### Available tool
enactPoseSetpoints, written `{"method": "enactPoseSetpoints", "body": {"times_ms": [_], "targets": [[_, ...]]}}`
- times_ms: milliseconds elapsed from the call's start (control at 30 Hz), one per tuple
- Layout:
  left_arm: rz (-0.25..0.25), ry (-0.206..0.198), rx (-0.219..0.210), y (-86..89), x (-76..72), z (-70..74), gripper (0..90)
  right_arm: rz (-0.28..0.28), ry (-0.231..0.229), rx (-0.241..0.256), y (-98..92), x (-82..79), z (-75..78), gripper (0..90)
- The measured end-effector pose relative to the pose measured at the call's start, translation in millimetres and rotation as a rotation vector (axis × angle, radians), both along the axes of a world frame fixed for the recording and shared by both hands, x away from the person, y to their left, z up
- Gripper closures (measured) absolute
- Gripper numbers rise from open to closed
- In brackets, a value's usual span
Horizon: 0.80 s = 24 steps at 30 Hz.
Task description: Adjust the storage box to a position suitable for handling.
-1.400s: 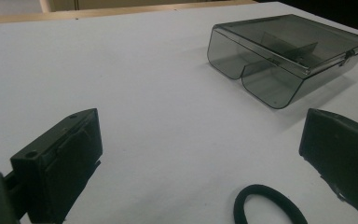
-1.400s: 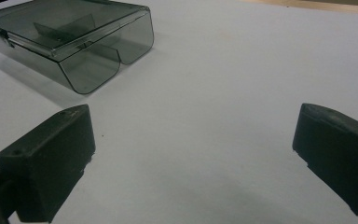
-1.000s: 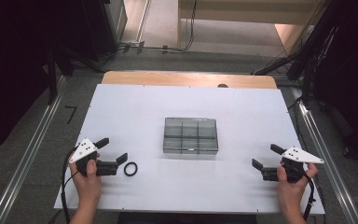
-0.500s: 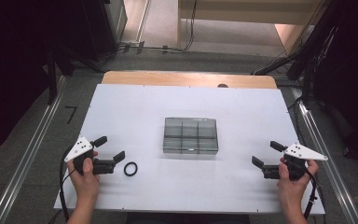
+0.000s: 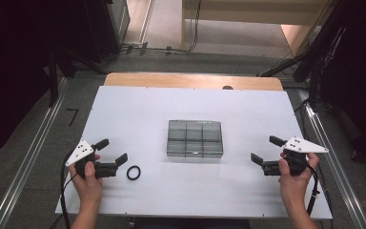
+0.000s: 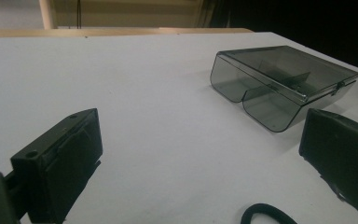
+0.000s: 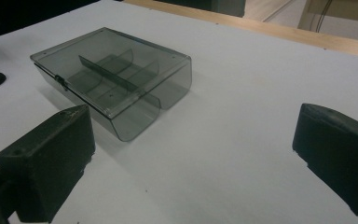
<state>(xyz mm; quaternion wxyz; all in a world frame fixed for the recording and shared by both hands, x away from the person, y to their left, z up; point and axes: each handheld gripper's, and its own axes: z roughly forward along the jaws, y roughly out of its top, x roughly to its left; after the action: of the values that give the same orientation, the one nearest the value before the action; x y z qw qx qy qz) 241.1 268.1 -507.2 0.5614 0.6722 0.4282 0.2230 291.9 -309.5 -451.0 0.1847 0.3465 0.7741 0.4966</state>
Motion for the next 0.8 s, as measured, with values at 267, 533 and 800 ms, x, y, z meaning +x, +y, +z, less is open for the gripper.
{"method": "enactPoseSetpoints", "body": {"times_ms": [267,533,800], "targets": [[0.0,0.003,-0.002,0.4,-0.1,0.0,0.0,0.045,0.019,-0.006,15.5,14.7,9.6,0.0],[-0.022,0.004,0.012,-1.1,-1.1,0.0,0.0,0.071,0.019,-0.039,31.6,29.2,22.6,0.0],[-0.026,0.005,0.009,-1.0,-1.4,0.1,0.0,0.094,0.035,-0.051,50.3,44.3,27.8,0.0]]}}
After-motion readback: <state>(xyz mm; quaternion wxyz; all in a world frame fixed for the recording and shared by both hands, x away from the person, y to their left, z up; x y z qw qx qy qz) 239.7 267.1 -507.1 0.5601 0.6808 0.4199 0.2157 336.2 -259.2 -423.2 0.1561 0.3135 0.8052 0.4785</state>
